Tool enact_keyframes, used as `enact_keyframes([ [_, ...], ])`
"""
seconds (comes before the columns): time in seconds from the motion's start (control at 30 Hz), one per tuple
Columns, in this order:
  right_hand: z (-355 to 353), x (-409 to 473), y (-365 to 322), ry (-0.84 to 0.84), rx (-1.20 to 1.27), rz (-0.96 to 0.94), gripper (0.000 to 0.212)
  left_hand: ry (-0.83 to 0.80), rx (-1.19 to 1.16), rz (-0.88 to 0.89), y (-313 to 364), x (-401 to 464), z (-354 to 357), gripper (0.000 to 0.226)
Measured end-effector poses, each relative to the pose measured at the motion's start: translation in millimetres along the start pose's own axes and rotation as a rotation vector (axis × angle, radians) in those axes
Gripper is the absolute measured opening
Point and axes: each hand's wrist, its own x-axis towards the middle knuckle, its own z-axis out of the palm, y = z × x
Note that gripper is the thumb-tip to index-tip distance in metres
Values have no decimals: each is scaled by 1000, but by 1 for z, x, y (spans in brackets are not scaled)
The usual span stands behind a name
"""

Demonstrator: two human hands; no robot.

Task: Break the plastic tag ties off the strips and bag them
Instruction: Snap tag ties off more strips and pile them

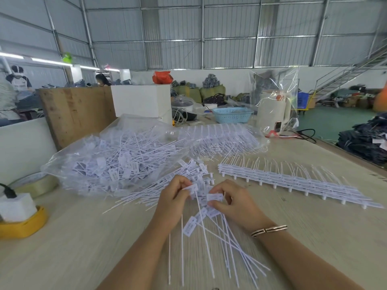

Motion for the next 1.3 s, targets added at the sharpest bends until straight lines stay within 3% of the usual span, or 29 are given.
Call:
enact_keyframes([
  [0.17, -1, -2, 7, -89, -85, 36, 16, -19, 118, 21, 0, -1, 2, 18],
  [0.33, -5, -3, -4, 82, -124, -100, 38, -72, 240, 41, 3, -4, 7, 17],
  [0.5, 4, -7, -16, -73, -239, -215, 35, -128, 317, 85, 4, -4, 10, 14],
  [0.73, 7, -5, -15, -90, -256, -123, 42, -169, 280, 103, 5, -4, 11, 17],
  [0.83, 7, -3, -15, -42, -269, -85, 39, -170, 292, 134, 4, -5, 11, 18],
  [1.0, 2, -4, -12, 17, -295, -85, 28, -26, 395, 121, -3, 0, 9, 8],
  [1.17, 4, -4, -13, -24, -362, -99, 28, -123, 436, 117, -6, 1, 12, 22],
  [1.3, 5, -3, -13, 18, -438, -105, 23, -137, 380, 117, -5, 1, 12, 16],
])
